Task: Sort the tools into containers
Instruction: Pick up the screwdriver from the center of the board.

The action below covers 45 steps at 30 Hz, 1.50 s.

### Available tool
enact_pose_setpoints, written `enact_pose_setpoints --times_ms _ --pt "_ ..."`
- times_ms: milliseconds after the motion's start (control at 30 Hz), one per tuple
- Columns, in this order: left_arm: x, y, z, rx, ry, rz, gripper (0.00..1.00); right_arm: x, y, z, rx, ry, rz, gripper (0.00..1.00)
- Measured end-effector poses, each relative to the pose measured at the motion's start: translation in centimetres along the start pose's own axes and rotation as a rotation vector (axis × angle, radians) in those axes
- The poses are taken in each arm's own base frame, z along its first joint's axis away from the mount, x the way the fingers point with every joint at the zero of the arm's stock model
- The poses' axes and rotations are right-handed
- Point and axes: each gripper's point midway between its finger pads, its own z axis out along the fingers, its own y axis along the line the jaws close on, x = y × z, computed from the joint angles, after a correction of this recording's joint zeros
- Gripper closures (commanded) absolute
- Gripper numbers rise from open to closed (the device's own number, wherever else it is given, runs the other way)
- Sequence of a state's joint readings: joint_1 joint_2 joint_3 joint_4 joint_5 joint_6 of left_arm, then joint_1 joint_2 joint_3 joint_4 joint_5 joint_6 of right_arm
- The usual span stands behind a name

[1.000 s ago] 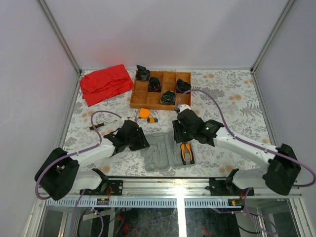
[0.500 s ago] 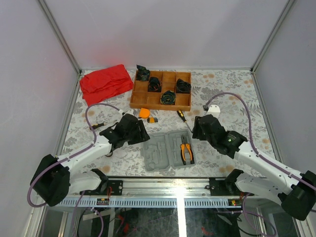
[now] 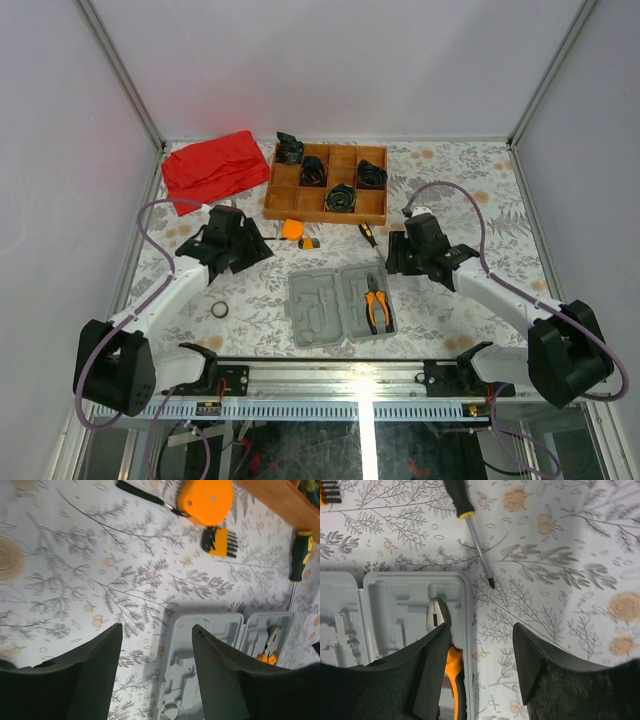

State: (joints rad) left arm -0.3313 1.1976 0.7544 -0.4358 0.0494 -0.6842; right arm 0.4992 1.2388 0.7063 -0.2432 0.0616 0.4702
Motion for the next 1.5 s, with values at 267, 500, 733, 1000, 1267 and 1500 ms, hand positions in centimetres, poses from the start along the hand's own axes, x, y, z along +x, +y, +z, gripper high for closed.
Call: enact_pose_setpoints --times_ms 267,500,733,1000,1267,1500 --pt "-3.5 1.4 -1.6 -0.039 -0.062 -0.028 0.43 -2.9 2.0 3.7 -0.033 0.054 -0.129 0.39" --pt "-4.1 1.5 -4.0 -0.014 -0.11 0.001 0.43 -5.9 3.1 7.0 -0.026 0.04 -0.198 0.43" --pt "-4.5 0.7 -5.5 0.035 -0.149 0.051 0.44 -7.1 3.4 11.2 0.005 0.077 -0.242 0.45" --pt "-4.2 0.8 -5.3 0.036 -0.132 0.068 0.44 -6.7 2.8 13.9 0.041 0.128 -0.293 0.46" --pt "-4.2 0.8 -5.3 0.039 -0.129 0.071 0.44 -7.2 2.8 14.7 0.05 0.134 -0.311 0.49" --pt "-4.2 0.7 -5.3 0.04 -0.13 0.071 0.44 -7.7 2.7 15.2 0.067 0.131 -0.321 0.66"
